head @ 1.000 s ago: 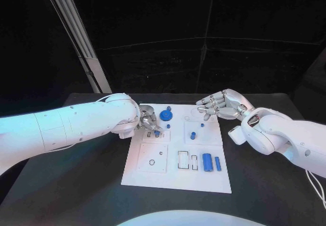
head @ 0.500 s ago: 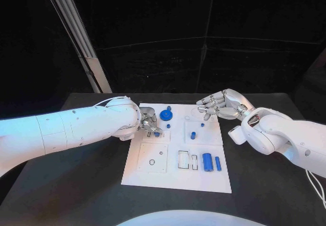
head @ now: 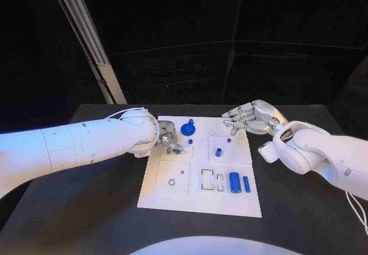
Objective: Assemble the parts on the task board
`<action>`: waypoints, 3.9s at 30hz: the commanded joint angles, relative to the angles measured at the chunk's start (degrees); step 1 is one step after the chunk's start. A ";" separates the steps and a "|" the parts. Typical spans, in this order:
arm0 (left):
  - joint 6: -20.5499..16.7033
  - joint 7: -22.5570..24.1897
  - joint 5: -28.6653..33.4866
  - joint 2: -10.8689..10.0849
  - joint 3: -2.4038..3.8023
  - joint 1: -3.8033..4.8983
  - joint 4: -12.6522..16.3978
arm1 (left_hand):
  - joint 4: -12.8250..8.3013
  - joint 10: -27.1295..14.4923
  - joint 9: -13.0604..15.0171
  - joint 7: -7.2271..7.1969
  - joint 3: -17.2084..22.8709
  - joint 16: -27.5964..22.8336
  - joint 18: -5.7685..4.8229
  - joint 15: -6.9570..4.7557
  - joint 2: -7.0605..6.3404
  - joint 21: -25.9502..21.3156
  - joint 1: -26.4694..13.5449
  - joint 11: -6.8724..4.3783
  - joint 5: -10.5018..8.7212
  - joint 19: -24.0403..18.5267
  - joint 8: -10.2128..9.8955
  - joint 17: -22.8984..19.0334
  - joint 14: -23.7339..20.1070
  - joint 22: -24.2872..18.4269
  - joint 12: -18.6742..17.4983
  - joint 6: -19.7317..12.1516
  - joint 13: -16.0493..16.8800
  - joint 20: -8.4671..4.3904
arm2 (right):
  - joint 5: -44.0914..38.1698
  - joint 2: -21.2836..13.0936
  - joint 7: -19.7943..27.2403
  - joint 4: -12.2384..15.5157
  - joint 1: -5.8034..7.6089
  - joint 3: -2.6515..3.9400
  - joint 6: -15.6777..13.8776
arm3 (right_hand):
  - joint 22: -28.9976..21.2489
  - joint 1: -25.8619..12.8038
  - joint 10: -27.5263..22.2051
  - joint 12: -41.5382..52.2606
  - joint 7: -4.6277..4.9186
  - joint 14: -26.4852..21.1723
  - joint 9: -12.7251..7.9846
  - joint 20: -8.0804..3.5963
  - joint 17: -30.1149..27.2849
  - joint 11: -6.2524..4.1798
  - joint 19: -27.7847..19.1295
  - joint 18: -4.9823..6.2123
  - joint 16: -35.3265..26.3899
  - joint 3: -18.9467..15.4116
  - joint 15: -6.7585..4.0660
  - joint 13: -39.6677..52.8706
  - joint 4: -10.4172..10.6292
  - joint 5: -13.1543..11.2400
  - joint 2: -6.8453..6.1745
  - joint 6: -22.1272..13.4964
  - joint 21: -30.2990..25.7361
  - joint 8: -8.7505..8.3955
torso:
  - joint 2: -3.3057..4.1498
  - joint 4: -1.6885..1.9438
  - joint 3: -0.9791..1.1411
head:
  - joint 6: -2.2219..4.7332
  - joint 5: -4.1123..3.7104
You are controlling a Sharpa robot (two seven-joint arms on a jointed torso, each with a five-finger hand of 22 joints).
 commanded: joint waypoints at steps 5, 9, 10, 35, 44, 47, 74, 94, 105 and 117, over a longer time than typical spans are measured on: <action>1.97 -0.41 0.39 0.18 -0.10 -0.15 -0.40 | -8.26 0.19 0.10 -0.34 8.77 0.35 -1.01 0.00 0.21 0.14 0.10 0.07 0.10 0.29 0.31 15.09 6.05 -0.03 0.02 0.13 -0.08 -0.08 | 0.21 0.10 0.54 -0.06 0.10 0.04 0.34 | -0.10 -0.58 -0.01 -0.28 0.07 0.08 -0.08 0.35 0.07 0.35 0.08 0.15 -0.42 0.09 0.28 -0.12 0.21 0.24 -0.15 -0.42 -0.34 -0.30 | -0.01 0.00 0.01 | 0.12 0.00; 1.94 -0.48 0.78 0.26 -0.11 -0.16 -0.59 | -8.01 0.10 0.19 -0.32 9.04 0.35 -0.97 0.02 0.22 -0.05 -0.36 0.09 0.06 0.21 0.41 15.09 6.05 -0.27 -0.14 0.14 -0.32 -0.08 | 0.21 0.11 0.54 -0.10 0.10 0.04 0.31 | -0.14 -0.55 -0.05 -0.29 0.07 0.07 -0.07 0.37 0.08 0.35 0.06 0.15 -0.51 0.14 0.29 -0.17 0.21 0.15 -0.14 -0.42 -0.41 -0.28 | -0.03 -0.11 0.04 | 0.21 0.02; 1.95 -0.49 0.86 0.27 -0.11 -0.16 -0.63 | -8.01 0.10 0.19 -0.32 9.04 0.35 -0.97 0.02 0.22 -0.05 -0.36 0.09 0.06 0.21 0.41 15.09 6.05 -0.27 -0.14 0.14 -0.32 -0.08 | 0.21 0.10 0.54 -0.10 0.10 0.04 0.31 | -0.14 -0.55 -0.05 -0.29 0.07 0.07 -0.07 0.37 0.08 0.35 0.06 0.15 -0.51 0.14 0.29 -0.17 0.21 0.15 -0.14 -0.42 -0.41 -0.28 | -0.03 -0.12 0.04 | 0.19 0.01; 3.43 -2.53 2.82 2.17 -0.11 -0.14 -2.51 | -2.46 0.97 1.45 -1.32 4.48 0.35 -1.11 -0.53 -2.16 0.31 -8.23 -0.63 -0.18 0.57 2.19 15.09 6.05 0.71 0.92 2.21 0.36 -0.52 | 0.21 0.30 0.75 -0.14 0.10 0.04 0.01 | -0.44 -0.63 -0.43 -0.35 0.19 -0.36 -0.02 0.57 0.13 0.53 -0.23 0.11 -1.35 0.41 0.52 -0.58 0.39 -0.02 -0.10 -0.49 -0.98 -0.23 | -0.01 -0.06 0.03 | 0.06 -0.19; 3.73 -3.48 2.83 2.52 -0.11 -0.13 -3.24 | -0.98 1.23 1.63 -1.50 2.09 0.35 -1.19 -0.68 -2.45 0.54 -9.96 -0.78 -0.19 0.72 2.41 15.09 6.05 1.16 1.28 2.78 0.69 -0.69 | 0.21 0.32 0.99 -0.13 0.10 0.04 -0.58 | -0.72 -0.85 -0.72 -0.37 0.28 -0.83 0.01 0.78 0.17 0.68 -0.62 0.08 -2.07 0.58 0.74 -0.90 0.63 0.08 -0.09 -0.54 -1.54 -0.20 | -0.04 0.04 -0.01 | 0.03 -0.34; 3.84 -3.69 2.83 2.74 -0.11 -0.12 -3.44 | -0.62 1.20 1.65 -1.51 1.65 0.35 -1.20 -0.69 -2.43 0.56 -10.31 -0.79 -0.17 0.74 2.40 15.09 6.05 1.21 1.24 2.80 0.61 -0.70 | 0.21 0.42 1.07 -0.20 0.10 0.04 -0.82 | -0.83 -0.84 -0.93 -0.41 0.32 -1.03 0.03 0.86 0.18 0.74 -0.77 0.08 -2.34 0.67 0.82 -1.04 0.66 0.12 -0.13 -0.54 -1.75 -0.19 | -0.06 0.01 0.01 | 0.07 -0.31; 1.99 -3.53 6.23 -0.14 0.62 0.21 -1.08 | 7.27 0.93 2.20 -1.65 -16.50 0.35 -1.27 -0.86 -3.34 0.62 -17.03 -0.89 -0.72 0.89 2.43 15.09 6.05 1.98 1.60 2.67 0.43 -0.96 | 0.21 0.65 1.67 -0.86 0.09 0.03 -1.44 | -2.27 -1.77 -3.93 -0.29 1.32 -3.15 -0.04 2.02 0.03 1.96 -2.29 0.05 -5.33 0.97 2.06 -2.91 1.14 0.37 -0.57 -2.18 -4.47 -0.30 | -0.03 0.01 -0.06 | 0.09 -0.62; 7.82 1.94 11.75 -0.27 4.57 3.87 -9.58 | 6.99 -5.89 -4.48 2.33 -26.36 0.33 0.02 2.03 0.11 -4.73 -8.35 2.55 -0.68 -1.38 -5.68 15.05 6.04 -4.19 -4.06 -3.94 -8.83 1.65 | 0.31 0.86 1.63 -1.66 0.09 0.02 -1.45 | -2.64 -2.08 -4.48 -0.18 1.48 -3.43 -0.01 2.27 -0.06 2.14 -2.41 0.08 -5.88 0.89 2.27 -3.31 1.21 0.56 -0.57 -2.51 -5.09 -0.27 | 0.06 -0.08 0.03 | 0.34 -0.67; 14.44 2.72 5.49 6.71 4.15 4.30 -21.55 | 6.94 -5.52 -5.81 2.22 -27.73 0.35 -0.14 2.04 1.57 -4.13 -6.04 2.50 -0.66 -1.01 -5.88 15.09 6.05 -3.22 -3.31 -2.63 -8.34 1.77 | 0.31 1.32 1.58 -1.87 0.09 0.02 -1.27 | -2.72 -2.00 -4.51 -0.10 1.48 -3.41 0.01 2.30 -0.06 2.14 -2.38 0.11 -5.97 0.96 2.26 -3.39 1.14 0.80 -0.52 -2.53 -5.22 -0.24 | 0.15 -0.17 0.00 | 0.38 -0.44; 17.53 2.07 3.64 10.27 3.41 3.95 -26.95 | 7.09 -4.78 -6.15 1.85 -28.71 0.35 -0.37 1.82 2.78 -3.29 -5.41 2.20 -0.67 -0.54 -5.27 15.09 6.05 -2.02 -2.32 -1.28 -7.35 1.62 | 0.31 1.65 1.49 -2.01 0.09 0.02 -1.10 | -2.75 -1.96 -4.52 -0.07 1.47 -3.39 0.02 2.30 -0.06 2.13 -2.36 0.13 -6.00 0.99 2.25 -3.41 1.10 0.86 -0.50 -2.53 -5.26 -0.23 | 0.21 -0.18 -0.04 | 0.37 -0.19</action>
